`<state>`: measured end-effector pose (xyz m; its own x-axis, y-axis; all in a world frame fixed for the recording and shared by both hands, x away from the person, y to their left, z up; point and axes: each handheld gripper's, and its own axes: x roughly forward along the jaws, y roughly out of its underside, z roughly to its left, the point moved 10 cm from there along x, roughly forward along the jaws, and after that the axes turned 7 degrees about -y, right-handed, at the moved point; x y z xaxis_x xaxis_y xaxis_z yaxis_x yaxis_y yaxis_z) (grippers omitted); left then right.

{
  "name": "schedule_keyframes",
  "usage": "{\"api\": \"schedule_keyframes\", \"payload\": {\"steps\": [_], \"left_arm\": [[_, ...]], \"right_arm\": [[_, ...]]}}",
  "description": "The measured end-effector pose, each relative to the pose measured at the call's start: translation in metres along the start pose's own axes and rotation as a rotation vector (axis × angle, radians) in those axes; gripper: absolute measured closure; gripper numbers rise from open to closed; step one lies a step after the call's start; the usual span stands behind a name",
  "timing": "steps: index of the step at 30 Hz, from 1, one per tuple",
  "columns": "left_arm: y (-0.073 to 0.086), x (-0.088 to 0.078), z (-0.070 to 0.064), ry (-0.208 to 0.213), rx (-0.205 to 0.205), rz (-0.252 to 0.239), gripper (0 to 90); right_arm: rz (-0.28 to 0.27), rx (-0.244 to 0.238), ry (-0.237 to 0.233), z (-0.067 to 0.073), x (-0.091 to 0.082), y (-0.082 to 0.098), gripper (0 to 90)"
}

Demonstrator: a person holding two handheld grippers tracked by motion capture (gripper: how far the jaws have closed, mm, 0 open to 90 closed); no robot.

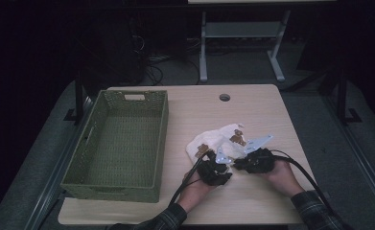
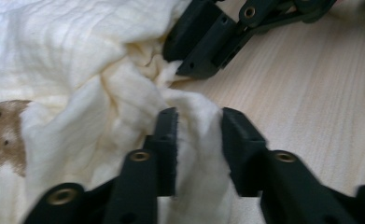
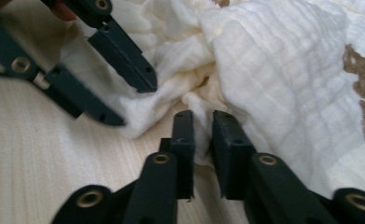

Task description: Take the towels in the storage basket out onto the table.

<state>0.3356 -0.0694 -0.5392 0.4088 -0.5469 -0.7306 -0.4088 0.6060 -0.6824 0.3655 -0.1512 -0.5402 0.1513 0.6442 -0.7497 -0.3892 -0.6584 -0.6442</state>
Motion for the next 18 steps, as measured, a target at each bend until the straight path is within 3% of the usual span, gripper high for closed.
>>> {"api": "schedule_keyframes", "payload": {"steps": [4,11,18], "left_arm": [[-0.001,-0.005,0.003,0.007,-0.009,-0.007,85.6],[-0.01,-0.029,0.021,0.003,-0.059,-0.067,85.9],[-0.01,-0.047,0.044,-0.051,-0.098,-0.099,86.0]], "right_arm": [[-0.002,0.03,-0.016,0.0,-0.003,0.0,84.0],[-0.063,0.061,-0.017,-0.007,-0.025,-0.002,84.1],[-0.1,0.078,0.016,-0.017,-0.048,0.003,84.1]]}}
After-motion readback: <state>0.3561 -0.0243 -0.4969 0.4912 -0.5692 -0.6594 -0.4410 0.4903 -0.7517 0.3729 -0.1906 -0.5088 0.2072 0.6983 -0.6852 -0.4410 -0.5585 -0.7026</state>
